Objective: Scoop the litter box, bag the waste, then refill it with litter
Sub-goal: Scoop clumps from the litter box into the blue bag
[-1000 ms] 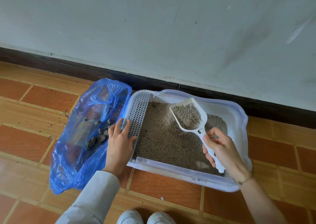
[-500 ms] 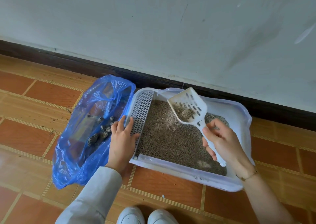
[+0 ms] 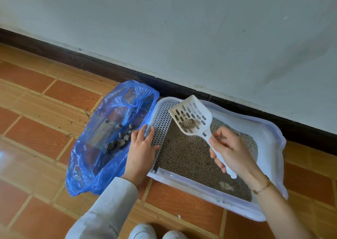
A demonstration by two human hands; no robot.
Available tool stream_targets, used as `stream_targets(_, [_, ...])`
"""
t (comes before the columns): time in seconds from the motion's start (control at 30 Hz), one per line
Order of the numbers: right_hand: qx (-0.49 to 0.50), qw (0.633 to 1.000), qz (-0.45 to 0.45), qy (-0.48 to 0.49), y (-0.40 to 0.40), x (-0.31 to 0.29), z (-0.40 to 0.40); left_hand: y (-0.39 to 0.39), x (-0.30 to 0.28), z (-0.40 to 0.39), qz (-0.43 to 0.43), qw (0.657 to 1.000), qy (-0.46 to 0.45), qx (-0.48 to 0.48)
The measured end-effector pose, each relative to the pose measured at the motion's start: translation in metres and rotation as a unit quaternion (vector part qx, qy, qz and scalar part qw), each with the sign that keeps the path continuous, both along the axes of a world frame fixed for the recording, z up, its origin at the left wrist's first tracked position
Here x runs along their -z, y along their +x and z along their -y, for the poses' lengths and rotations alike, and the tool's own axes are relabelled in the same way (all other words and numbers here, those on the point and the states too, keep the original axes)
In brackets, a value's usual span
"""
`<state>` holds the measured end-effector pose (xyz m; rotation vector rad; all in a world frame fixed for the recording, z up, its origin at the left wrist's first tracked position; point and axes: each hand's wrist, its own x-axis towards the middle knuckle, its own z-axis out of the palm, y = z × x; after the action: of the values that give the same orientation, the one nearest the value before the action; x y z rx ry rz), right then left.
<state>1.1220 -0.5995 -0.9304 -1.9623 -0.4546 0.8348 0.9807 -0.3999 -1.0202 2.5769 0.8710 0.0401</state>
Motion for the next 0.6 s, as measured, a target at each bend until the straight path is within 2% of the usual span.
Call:
stream_targets(0.17, [-0.078, 0.997, 0.027, -0.007, -0.002, -0.004, -0.058, -0.013, 0.000, -0.005, 0.020, 0.999, 0.018, -0.040])
stream_targets(0.3, [-0.169, 0.972, 0.149, -0.065, -0.003, 0.007, -0.104, -0.025, 0.004, -0.010, 0.004, 0.999, -0.005, -0.051])
stream_targets(0.4, [-0.232, 0.920, 0.293, -0.116, -0.008, 0.019, -0.132, -0.031, 0.007, -0.013, 0.004, 0.998, -0.024, -0.050])
stream_targets(0.6, [-0.317, 0.777, 0.516, -0.169, -0.025, 0.037, -0.167, -0.036, 0.008, -0.014, 0.024, 0.997, -0.061, -0.045])
